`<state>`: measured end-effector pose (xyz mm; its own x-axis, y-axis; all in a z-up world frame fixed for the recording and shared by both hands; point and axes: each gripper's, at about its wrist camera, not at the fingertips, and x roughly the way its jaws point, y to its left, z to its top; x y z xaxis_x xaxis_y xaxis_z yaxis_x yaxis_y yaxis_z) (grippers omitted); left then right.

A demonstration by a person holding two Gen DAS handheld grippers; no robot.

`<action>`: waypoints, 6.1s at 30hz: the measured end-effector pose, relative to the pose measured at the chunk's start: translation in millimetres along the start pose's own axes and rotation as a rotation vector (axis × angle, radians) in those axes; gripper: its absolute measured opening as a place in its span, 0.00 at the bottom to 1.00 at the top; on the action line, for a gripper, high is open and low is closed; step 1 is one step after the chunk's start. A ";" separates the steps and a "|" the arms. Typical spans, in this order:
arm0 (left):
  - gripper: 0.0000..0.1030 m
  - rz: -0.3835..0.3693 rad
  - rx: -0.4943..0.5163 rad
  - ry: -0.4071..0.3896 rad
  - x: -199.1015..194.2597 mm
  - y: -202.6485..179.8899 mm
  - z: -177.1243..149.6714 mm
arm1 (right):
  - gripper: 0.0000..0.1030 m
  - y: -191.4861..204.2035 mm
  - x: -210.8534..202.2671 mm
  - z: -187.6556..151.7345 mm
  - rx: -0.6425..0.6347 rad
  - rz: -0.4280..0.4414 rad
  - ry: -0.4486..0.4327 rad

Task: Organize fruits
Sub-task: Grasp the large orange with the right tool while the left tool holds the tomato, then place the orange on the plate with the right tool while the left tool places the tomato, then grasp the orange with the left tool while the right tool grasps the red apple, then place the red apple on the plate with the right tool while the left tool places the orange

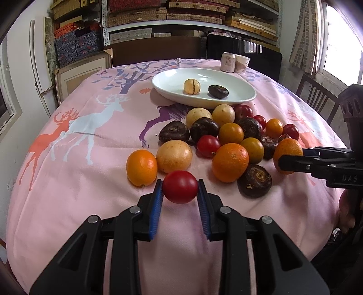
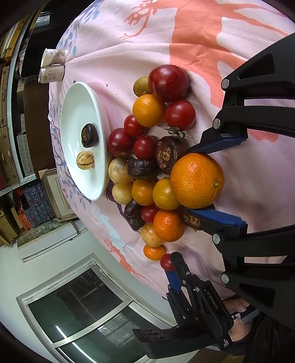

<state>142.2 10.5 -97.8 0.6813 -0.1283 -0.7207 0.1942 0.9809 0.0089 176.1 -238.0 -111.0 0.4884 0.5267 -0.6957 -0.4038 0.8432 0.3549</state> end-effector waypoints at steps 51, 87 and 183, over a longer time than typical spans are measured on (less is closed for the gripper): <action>0.66 -0.031 -0.126 0.000 126.8 24.1 195.1 | 0.60 -75.9 33.9 174.6 0.022 -0.143 -0.209; 0.74 0.059 0.060 0.081 22.3 29.6 28.5 | 0.71 -113.0 -21.7 26.7 0.266 -0.085 -0.144; 0.74 -0.116 0.224 0.019 -5.7 -73.3 -2.1 | 0.54 -19.1 -30.9 5.7 -0.138 -0.294 -0.062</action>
<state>122.6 -60.4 -95.8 0.6319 -0.2335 -0.7390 0.4233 0.9027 0.0768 173.1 -269.8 -92.7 0.6439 0.2716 -0.7153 -0.3371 0.9399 0.0534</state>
